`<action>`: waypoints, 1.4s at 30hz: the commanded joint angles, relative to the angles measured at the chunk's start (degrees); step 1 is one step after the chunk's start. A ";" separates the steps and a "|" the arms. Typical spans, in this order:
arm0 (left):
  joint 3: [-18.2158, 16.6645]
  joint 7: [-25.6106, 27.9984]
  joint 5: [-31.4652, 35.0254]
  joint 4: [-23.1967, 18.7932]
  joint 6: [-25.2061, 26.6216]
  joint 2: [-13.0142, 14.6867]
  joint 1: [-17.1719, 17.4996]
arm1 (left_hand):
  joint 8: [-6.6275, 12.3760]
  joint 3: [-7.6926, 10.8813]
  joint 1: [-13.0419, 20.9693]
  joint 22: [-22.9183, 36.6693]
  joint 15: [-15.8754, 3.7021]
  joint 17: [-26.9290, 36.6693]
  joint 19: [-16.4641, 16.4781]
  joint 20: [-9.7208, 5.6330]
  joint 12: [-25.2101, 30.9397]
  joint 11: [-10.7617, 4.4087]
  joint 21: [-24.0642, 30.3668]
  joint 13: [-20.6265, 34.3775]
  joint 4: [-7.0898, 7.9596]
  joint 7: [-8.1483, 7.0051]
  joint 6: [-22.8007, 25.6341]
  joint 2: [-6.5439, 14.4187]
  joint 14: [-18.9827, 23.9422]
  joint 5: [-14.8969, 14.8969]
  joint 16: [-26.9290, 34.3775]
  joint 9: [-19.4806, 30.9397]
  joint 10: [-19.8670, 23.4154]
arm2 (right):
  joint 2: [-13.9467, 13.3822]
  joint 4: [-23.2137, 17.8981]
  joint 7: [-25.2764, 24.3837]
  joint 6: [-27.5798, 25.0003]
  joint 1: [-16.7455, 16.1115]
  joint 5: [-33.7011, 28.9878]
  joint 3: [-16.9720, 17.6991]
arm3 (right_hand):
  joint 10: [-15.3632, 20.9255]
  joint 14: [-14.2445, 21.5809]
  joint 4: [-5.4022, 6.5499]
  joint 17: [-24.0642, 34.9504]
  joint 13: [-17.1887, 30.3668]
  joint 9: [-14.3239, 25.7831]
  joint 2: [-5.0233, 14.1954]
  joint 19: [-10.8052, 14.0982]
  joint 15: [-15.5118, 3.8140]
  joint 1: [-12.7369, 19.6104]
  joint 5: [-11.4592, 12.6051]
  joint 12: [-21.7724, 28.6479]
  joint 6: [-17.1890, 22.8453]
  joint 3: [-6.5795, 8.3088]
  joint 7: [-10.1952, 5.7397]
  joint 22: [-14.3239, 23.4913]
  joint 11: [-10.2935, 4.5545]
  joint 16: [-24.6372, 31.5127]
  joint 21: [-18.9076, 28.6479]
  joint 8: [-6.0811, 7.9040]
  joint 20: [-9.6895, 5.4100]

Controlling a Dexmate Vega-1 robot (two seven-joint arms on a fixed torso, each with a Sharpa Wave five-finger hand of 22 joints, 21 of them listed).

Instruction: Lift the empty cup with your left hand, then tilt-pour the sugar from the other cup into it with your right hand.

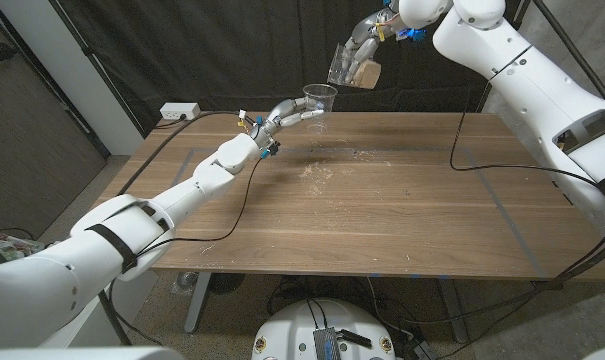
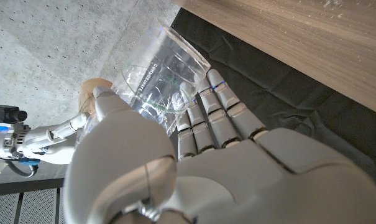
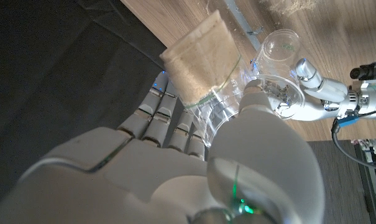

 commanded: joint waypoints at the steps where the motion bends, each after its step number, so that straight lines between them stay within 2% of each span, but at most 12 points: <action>1: 0.53 -1.65 -0.11 9.96 -4.12 -4.38 -3.58 | 0.40 0.04 0.37 0.01 -5.34 0.27 -0.20 -2.36 0.20 -0.40 0.19 0.23 0.22 0.01 0.54 0.52 0.50 -0.15 0.00 0.18 0.47 | 1.08 0.53 1.19 3.77 0.67 -6.67 -1.13 | 0.56 0.57 0.01 0.32 0.10 0.26 0.37 0.45 -10.63 0.03 0.41 -0.18 0.99 0.53 -0.11 -0.10 -0.04 0.37 0.39 0.60 -4.93; 6: 0.91 -3.22 -0.41 18.57 -6.53 -8.19 -6.79 | 0.44 0.06 0.44 0.01 -5.27 0.36 -0.29 -2.38 0.20 -0.35 0.21 0.28 0.29 0.08 0.50 0.64 0.45 -0.17 -0.12 0.25 0.49 | 1.95 1.62 1.26 4.81 0.69 -7.87 -0.89 | 0.78 0.63 0.02 0.37 0.15 0.26 0.39 0.52 -10.63 0.01 0.43 -0.20 1.30 0.54 -0.08 -0.21 -0.18 0.31 0.47 0.69 -4.91; 11: 1.14 -3.88 -0.77 22.39 -5.27 -10.27 -8.66 | 0.46 0.07 0.51 0.00 -5.29 0.45 -0.35 -2.39 0.20 -0.09 0.23 0.38 0.34 0.09 0.47 0.71 0.48 -0.20 -0.20 0.30 0.44 | 2.49 2.54 0.73 6.05 0.68 -8.78 -0.64 | 0.96 0.85 0.10 0.49 0.21 0.28 0.54 0.48 -10.64 -0.04 0.45 -0.23 1.48 0.59 -0.10 -0.31 -0.16 0.38 0.51 0.74 -4.95; 19: 1.67 -4.41 -1.02 23.16 -3.15 -11.21 -9.63 | 0.57 0.03 0.61 0.00 -5.31 0.59 -0.25 -2.39 0.20 -0.32 0.35 0.40 0.42 -0.04 0.63 0.72 0.65 -0.26 -0.29 0.39 0.59 | 2.89 3.69 -0.48 8.10 0.60 -10.30 -0.43 | 1.21 1.13 0.17 0.77 0.37 0.37 0.64 0.55 -10.64 -0.11 0.44 -0.29 1.64 0.64 -0.16 -0.50 -0.26 0.49 0.65 0.80 -5.08; 25: 1.83 -5.12 -0.84 22.79 -9.05 -10.82 -8.76 | 0.61 -0.04 0.63 -0.01 -5.41 0.67 -0.22 -2.44 0.27 -0.41 0.40 0.47 0.47 -0.03 0.67 0.61 0.75 -0.31 -0.35 0.44 0.78 | 2.83 3.87 -1.07 8.33 -0.17 -9.93 0.68 | 1.41 1.28 0.16 0.97 0.56 0.44 0.61 0.57 -10.63 -0.12 0.44 -0.30 1.80 0.64 -0.04 -0.64 -0.24 0.57 0.74 0.86 -5.05; 29: 1.81 -5.46 -0.72 22.66 -11.24 -10.54 -8.48 | 0.72 -0.13 0.63 -0.01 -5.52 0.73 -0.20 -2.51 0.23 -0.35 0.45 0.35 0.51 -0.20 0.88 0.49 0.90 -0.35 -0.39 0.47 0.95 | 2.75 3.62 -1.25 8.19 -0.57 -9.85 1.23 | 1.67 1.32 0.17 1.04 0.64 0.43 0.60 0.64 -10.63 -0.14 0.45 -0.29 2.02 0.65 0.06 -0.74 -0.17 0.56 0.83 0.92 -5.00; 42: 1.43 -5.40 -0.68 22.20 -12.06 -9.63 -8.18 | 0.78 -0.18 0.56 -0.01 -5.39 0.96 -0.33 -2.55 0.16 -0.39 0.53 0.47 0.79 -0.19 0.88 0.60 0.83 -0.41 -0.65 0.57 0.85 | 2.52 2.40 -1.29 9.09 -0.94 -10.91 0.99 | 1.86 1.50 0.25 1.08 0.79 0.41 0.65 0.63 -10.63 -0.28 0.47 -0.54 2.21 0.64 0.09 -1.04 -0.21 0.46 1.00 0.91 -5.10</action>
